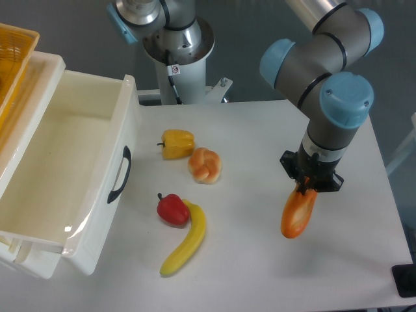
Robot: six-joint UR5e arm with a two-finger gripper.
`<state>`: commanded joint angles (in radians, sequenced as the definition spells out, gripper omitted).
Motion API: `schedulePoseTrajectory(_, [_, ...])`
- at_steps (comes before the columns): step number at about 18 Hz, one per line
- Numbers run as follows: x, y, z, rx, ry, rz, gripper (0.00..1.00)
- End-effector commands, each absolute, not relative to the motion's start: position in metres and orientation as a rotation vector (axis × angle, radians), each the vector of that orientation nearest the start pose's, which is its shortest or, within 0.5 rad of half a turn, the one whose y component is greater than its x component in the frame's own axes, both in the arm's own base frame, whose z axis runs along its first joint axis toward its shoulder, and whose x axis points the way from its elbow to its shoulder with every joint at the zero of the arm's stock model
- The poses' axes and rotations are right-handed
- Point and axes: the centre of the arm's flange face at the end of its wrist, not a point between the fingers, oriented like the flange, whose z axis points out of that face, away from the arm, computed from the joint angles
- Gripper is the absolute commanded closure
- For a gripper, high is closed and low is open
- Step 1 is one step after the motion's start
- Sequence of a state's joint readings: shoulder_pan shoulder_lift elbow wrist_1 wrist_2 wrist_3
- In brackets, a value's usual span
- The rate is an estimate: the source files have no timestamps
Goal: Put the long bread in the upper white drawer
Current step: 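Hold the orange long bread in the gripper and lift it slightly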
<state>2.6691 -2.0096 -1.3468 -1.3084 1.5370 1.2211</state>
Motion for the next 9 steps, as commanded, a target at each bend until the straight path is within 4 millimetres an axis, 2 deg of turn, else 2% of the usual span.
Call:
schedulePoseTrajectory(4, [-0.519, 0.42, 0.391, -3.089, 0.158, 0.027, 1.0])
schedulePoseTrajectory(7, [-0.498, 0.417, 0.422, -3.057, 0.131, 0.001, 1.0])
schedulePoseTrajectory(9, [-0.482, 0.422, 0.436, -3.048, 0.061, -0.015, 1.0])
